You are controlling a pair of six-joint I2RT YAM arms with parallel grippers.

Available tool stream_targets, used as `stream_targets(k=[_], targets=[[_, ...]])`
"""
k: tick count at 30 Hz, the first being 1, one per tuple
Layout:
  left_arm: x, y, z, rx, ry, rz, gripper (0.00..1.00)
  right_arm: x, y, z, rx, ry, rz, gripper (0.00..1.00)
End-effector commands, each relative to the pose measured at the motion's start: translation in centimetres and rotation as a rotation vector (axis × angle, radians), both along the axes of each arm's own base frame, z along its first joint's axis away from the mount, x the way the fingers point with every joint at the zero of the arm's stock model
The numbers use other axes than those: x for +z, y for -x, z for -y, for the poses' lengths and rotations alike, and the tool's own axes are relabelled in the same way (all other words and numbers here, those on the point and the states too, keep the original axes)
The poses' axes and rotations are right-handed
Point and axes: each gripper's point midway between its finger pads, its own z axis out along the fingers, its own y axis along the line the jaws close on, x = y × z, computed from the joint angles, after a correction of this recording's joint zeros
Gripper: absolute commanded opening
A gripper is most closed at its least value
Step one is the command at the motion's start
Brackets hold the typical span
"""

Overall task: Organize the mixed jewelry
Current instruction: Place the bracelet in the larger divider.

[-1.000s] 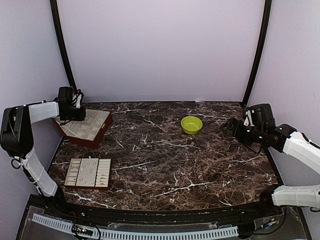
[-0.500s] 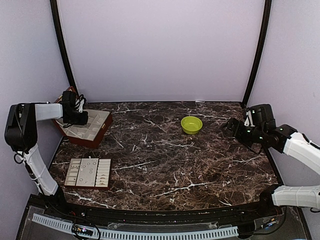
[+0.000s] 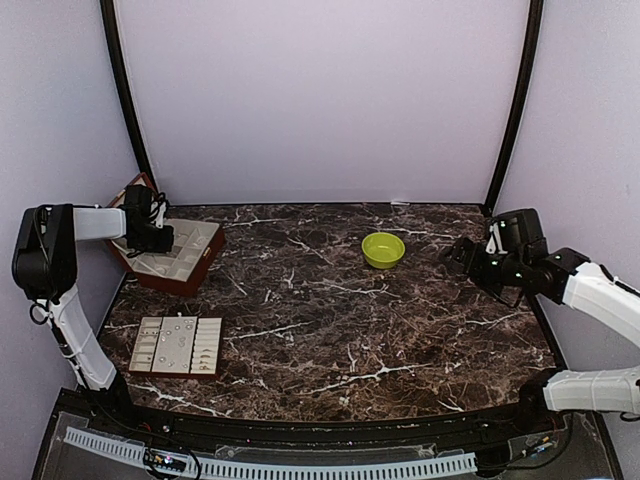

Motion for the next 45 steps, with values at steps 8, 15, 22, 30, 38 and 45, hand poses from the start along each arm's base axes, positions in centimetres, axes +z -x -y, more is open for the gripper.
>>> stream_targets(k=[8, 15, 22, 30, 38, 45], targets=[[1.5, -0.4, -1.8, 0.052, -0.037, 0.053, 0.0, -0.4, -0.5, -0.6, 0.013, -0.03, 0.006, 0.98], [1.4, -0.6, -1.3, 0.031, -0.012, 0.063, 0.0, -0.5, -0.4, -0.5, 0.01, -0.032, 0.006, 0.98], [0.3, -0.8, 0.2, -0.028, 0.058, 0.035, 0.0, -0.5, -0.4, -0.5, 0.007, -0.036, 0.005, 0.98], [-0.2, -0.5, -0.2, 0.003, 0.049, 0.0, 0.0, -0.6, -0.3, -0.4, -0.001, -0.043, 0.003, 0.98], [-0.5, -0.6, 0.0, -0.001, 0.066, -0.016, 0.03, -0.5, -0.1, -0.2, -0.013, -0.052, 0.006, 0.98], [-0.4, -0.6, 0.0, -0.002, 0.068, -0.015, 0.2, -0.5, 0.0, -0.3, -0.011, -0.053, 0.006, 0.98]])
